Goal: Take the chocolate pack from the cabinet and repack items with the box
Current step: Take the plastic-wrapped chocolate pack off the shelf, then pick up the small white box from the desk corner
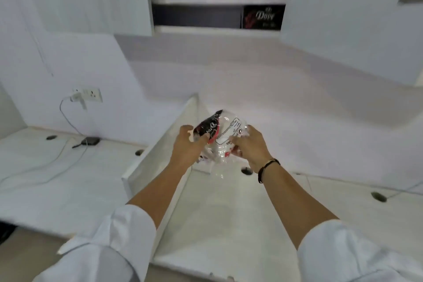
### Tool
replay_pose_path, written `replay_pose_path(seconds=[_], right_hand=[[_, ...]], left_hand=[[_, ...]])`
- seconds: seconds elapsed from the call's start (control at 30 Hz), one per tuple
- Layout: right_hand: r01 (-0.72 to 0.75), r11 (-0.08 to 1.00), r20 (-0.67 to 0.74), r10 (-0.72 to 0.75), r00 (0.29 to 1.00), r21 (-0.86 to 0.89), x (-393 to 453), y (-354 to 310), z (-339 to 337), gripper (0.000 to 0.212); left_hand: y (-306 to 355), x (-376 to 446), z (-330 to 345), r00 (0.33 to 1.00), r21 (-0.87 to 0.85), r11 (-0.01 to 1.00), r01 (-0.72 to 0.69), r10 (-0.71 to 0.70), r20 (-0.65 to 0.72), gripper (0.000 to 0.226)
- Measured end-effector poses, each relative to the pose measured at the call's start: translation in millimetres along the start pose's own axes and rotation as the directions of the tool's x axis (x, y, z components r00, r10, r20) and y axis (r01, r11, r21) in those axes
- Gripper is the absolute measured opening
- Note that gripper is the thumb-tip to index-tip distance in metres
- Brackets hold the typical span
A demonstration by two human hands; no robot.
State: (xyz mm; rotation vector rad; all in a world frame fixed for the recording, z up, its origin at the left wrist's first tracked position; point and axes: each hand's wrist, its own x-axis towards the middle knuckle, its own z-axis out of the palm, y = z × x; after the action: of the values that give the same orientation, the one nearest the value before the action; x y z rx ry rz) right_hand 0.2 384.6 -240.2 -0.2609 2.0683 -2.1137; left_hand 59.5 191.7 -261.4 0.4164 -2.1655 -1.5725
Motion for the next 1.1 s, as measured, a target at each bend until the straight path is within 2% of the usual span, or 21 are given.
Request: replay_pose_path(seconds=[0.03,0.1,0.23,0.33,0.43,0.47,0.5,0.57,0.67,0.73,0.8,0.87,0.97,1.03,1.1], right_hand=[[-0.051,0.999,0.009,0.051,0.999,-0.011,0,26,-2,0.025],[-0.163,0.985,0.017,0.164,0.986,-0.051,3,79,-6,0.027],[-0.354,0.924,0.035,0.362,0.931,-0.145,16,164,-7,0.026],[-0.422,0.882,-0.017,0.428,0.903,-0.207,33,214,-1,0.021],[-0.525,0.816,0.002,0.542,0.84,-0.241,67,262,9,0.017],[-0.551,0.786,0.0,0.574,0.819,-0.281,77,277,10,0.022],[-0.562,0.746,-0.006,0.6,0.8,-0.356,88,292,12,0.037],[-0.522,0.636,-0.049,0.607,0.793,-0.568,111,305,19,0.063],[-0.415,0.528,-0.118,0.506,0.854,-0.741,159,304,39,0.066],[-0.238,0.462,-0.06,0.367,0.928,-0.854,197,295,57,0.061],[-0.055,0.451,0.069,0.254,0.965,-0.891,240,287,79,0.061],[0.075,0.426,0.189,0.231,0.954,-0.901,277,284,97,0.068],[0.24,0.258,0.323,0.352,0.879,-0.936,324,297,112,0.082],[0.31,0.165,0.351,0.42,0.837,-0.937,337,309,116,0.084],[0.296,0.132,0.324,0.394,0.86,-0.946,342,317,115,0.08]], left_hand=[[-24,-5,6,0.992,-0.064,0.992,0.109,-0.104,0.074,0.062],[-74,-16,16,0.963,-0.111,0.965,0.237,-0.219,0.159,0.056],[-153,-26,32,0.906,0.003,0.927,0.376,-0.368,0.208,0.036],[-200,-24,42,0.854,0.136,0.878,0.459,-0.479,0.205,0.035],[-243,0,59,0.826,0.265,0.825,0.499,-0.545,0.143,0.039],[-250,8,63,0.827,0.316,0.809,0.496,-0.551,0.111,0.048],[-259,17,69,0.83,0.372,0.789,0.49,-0.552,0.079,0.057],[-271,41,80,0.83,0.434,0.756,0.489,-0.557,0.034,0.064],[-281,80,101,0.804,0.342,0.774,0.533,-0.589,0.08,0.055],[-281,104,111,0.781,0.245,0.775,0.583,-0.617,0.092,0.05],[-283,126,120,0.773,0.163,0.771,0.615,-0.631,0.069,0.046],[-285,143,124,0.765,0.104,0.765,0.635,-0.642,0.056,0.043],[-291,164,127,0.737,0.029,0.739,0.674,-0.674,0.052,0.042],[-296,170,125,0.718,-0.038,0.717,0.696,-0.694,0.055,0.043],[-297,172,122,0.697,-0.095,0.691,0.717,-0.714,0.062,0.04]])
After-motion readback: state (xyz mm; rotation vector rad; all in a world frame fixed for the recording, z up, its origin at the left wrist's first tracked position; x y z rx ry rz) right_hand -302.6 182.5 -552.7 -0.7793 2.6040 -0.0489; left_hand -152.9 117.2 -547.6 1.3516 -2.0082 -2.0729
